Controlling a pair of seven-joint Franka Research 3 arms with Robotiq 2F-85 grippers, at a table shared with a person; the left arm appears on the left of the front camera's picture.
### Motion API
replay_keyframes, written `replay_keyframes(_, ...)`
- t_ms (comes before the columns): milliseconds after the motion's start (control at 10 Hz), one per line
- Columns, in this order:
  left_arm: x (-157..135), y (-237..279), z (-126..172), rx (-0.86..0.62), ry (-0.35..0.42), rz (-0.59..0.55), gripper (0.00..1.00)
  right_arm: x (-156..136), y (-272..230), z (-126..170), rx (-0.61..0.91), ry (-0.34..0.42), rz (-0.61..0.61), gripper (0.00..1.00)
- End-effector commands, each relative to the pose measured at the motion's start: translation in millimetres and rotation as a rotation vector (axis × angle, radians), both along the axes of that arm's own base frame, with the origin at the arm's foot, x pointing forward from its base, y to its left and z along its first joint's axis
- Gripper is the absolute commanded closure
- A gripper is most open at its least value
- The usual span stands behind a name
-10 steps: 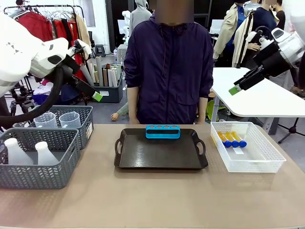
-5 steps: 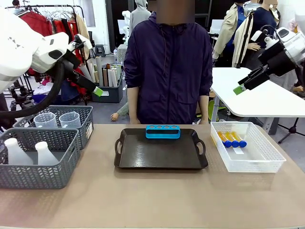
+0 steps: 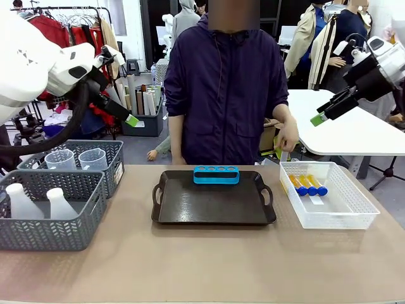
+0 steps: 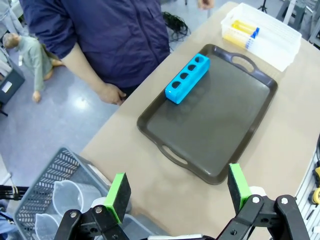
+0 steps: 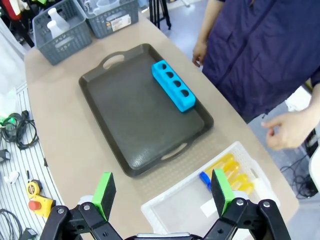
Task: Prepare the laboratory tools.
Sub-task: Pick up one Large Measuring Cup and place it on the Handle tray.
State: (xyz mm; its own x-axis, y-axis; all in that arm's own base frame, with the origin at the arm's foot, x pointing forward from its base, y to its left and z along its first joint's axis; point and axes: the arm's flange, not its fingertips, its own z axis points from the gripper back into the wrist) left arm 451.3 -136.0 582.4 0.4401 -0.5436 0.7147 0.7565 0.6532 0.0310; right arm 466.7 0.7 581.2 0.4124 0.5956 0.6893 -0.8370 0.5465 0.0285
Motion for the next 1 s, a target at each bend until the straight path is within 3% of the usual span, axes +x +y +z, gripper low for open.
replay_keyframes(0,-0.4,0.7,0.8,-0.007,0.007,-0.012,0.00,0.2,0.0,0.3,0.008,-0.001,0.004,0.00)
replay_keyframes(800,-1.0,-2.5,-0.3,0.002,0.003,-0.006,0.00,0.2,0.0,0.3,0.008,-0.001,0.004,0.00)
replay_keyframes(900,0.5,9.3,8.6,0.085,0.085,0.101,0.00,0.2,0.0,0.3,0.008,-0.001,0.004,0.00)
